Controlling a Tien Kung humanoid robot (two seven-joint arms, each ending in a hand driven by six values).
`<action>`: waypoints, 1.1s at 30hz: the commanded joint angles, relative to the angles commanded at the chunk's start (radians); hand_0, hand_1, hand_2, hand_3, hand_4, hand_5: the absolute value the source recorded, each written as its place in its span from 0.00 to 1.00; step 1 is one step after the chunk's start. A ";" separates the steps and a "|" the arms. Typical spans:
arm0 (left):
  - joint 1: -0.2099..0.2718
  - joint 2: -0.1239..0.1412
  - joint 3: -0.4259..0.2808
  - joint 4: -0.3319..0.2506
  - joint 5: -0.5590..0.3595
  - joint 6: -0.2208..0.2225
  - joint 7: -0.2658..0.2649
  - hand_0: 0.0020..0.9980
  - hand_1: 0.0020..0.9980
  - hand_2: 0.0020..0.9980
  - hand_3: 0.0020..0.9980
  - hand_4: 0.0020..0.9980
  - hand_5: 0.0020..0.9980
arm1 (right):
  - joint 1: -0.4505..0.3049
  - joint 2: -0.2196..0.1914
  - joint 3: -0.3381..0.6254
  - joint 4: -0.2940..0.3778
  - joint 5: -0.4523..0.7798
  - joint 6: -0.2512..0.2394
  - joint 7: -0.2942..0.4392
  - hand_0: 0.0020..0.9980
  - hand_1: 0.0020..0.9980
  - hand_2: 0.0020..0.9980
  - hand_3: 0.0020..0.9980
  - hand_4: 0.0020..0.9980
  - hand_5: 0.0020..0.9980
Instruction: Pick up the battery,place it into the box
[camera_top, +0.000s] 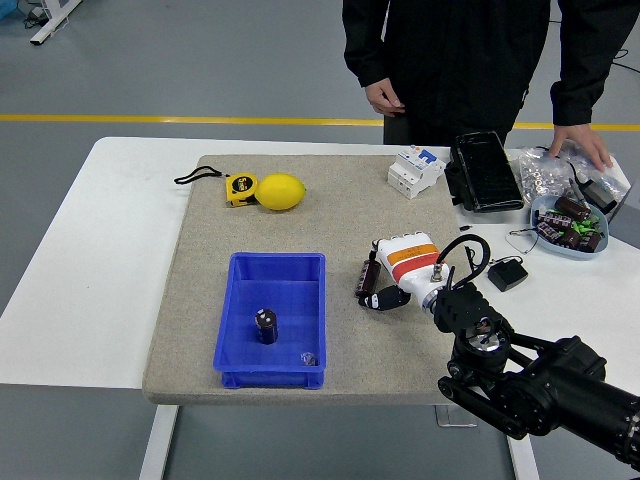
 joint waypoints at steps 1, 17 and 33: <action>0.000 0.000 0.000 0.000 0.000 0.000 0.000 0.76 0.71 0.74 0.63 0.71 0.62 | 0.000 0.000 -0.001 0.000 0.001 -0.002 0.000 0.16 0.12 0.20 0.52 1.00 0.42; 0.006 0.002 -0.003 0.000 0.005 -0.001 0.000 0.76 0.71 0.74 0.64 0.71 0.62 | 0.001 -0.017 0.029 0.015 0.002 -0.011 -0.007 0.15 0.12 0.20 0.51 1.00 0.42; 0.019 0.007 -0.019 0.000 0.024 -0.002 0.001 0.76 0.71 0.74 0.64 0.71 0.62 | 0.035 -0.057 0.124 0.110 -0.024 -0.006 -0.025 0.15 0.12 0.20 0.51 0.99 0.39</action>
